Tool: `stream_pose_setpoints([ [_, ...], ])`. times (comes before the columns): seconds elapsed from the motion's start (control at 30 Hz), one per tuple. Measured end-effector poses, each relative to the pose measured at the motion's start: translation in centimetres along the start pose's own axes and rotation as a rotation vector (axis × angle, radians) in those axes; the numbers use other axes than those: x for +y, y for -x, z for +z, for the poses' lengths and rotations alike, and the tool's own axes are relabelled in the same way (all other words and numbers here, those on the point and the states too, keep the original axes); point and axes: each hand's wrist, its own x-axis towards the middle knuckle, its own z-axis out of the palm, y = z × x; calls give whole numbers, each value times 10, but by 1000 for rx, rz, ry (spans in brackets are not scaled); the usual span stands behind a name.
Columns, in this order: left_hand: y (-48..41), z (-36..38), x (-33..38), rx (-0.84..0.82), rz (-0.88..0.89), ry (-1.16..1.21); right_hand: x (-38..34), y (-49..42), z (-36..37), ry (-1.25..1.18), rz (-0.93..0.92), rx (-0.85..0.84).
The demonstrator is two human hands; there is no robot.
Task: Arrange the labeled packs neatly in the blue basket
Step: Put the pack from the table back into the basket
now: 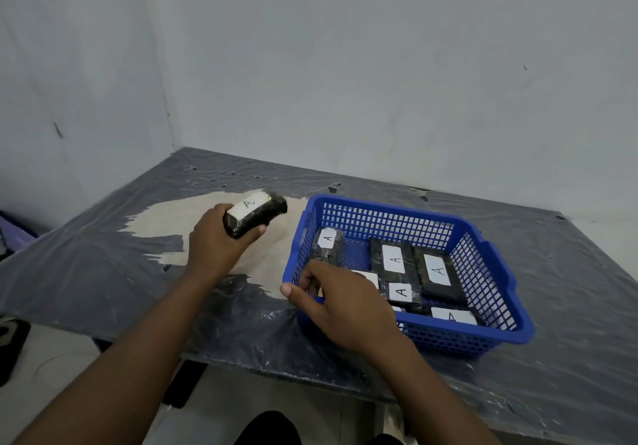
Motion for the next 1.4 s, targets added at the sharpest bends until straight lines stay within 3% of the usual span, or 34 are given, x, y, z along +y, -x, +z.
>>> stream_pose_setpoints([
  [0.1,-8,-6,45,45,82,153,1,-8,-15,-387,79,0],
  [0.17,-12,-8,72,-43,157,214,7,-15,-29,-549,120,109],
  [0.3,-9,-2,108,-289,387,189,31,-31,-65,-230,40,311],
  [0.4,-5,13,122,-383,492,189,52,-42,-97,45,-32,172],
  [0.57,-6,30,130,-435,513,240,77,-50,-124,111,-38,-41],
  [0.7,-9,34,130,-498,405,262,96,-56,-128,106,-69,-55],
  [0.8,-17,44,125,-398,234,297,111,-65,-128,178,-58,-92],
  [0.87,-23,54,119,-352,94,218,115,-73,-124,260,-81,-127],
  [0.97,-23,69,113,-440,-85,117,118,-86,-117,363,-115,-208],
  [1.2,-21,78,105,-383,-62,-57,122,-111,-97,535,-280,-371],
  [1.4,-21,79,104,-362,-74,-47,128,-110,-73,524,-369,-438],
])
